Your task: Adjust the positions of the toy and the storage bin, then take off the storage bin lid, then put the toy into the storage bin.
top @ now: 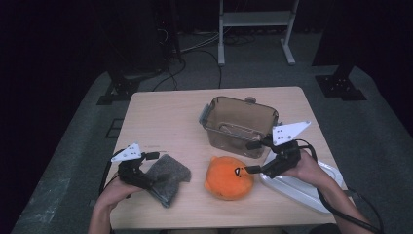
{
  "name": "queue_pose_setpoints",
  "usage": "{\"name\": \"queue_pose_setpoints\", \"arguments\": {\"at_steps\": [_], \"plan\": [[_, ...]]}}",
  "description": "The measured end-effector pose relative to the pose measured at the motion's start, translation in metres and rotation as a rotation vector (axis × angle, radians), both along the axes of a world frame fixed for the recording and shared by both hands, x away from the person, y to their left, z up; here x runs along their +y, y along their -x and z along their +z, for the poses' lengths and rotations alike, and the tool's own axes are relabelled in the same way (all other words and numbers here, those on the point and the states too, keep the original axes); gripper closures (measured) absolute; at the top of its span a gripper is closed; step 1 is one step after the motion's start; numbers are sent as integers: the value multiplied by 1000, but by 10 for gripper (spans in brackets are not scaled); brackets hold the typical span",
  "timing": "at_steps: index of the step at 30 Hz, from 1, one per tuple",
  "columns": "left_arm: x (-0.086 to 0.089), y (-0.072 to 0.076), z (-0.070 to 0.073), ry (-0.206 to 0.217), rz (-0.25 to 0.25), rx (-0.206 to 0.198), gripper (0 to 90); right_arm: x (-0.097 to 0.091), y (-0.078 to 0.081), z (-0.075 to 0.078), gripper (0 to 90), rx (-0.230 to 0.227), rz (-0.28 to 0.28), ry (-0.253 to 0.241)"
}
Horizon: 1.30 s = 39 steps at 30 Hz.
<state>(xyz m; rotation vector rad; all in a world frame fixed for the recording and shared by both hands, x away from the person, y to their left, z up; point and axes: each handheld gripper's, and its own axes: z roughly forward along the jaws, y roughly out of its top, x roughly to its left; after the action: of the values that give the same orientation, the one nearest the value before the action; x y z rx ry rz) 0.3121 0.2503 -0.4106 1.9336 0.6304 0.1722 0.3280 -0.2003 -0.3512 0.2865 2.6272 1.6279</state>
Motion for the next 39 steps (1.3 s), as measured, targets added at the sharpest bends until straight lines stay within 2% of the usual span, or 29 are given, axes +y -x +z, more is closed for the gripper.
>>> {"name": "queue_pose_setpoints", "arguments": {"at_steps": [11, 17, 21, 22, 32, 39], "plan": [[0, 0, -1, -6, -3, 3, 24, 30, -11, -13, 222, 18, 42, 19], [-1, 1, 1, 1, -7, 0, 24, 36, -13, -16, 222, 28, 51, 23], [-1, 0, 1, -13, -8, -3, 24, 38, -14, -17, 222, 29, 50, 29], [-1, 1, 2, -1, -8, -3, 24, 40, -15, -18, 222, 23, 52, 32], [0, 0, 0, -1, -5, 0, 24, 51, -20, -25, 219, 33, 58, 50], [-1, 0, 0, -8, -8, -1, 24, 59, -24, -38, 216, 49, 62, 93]]}}
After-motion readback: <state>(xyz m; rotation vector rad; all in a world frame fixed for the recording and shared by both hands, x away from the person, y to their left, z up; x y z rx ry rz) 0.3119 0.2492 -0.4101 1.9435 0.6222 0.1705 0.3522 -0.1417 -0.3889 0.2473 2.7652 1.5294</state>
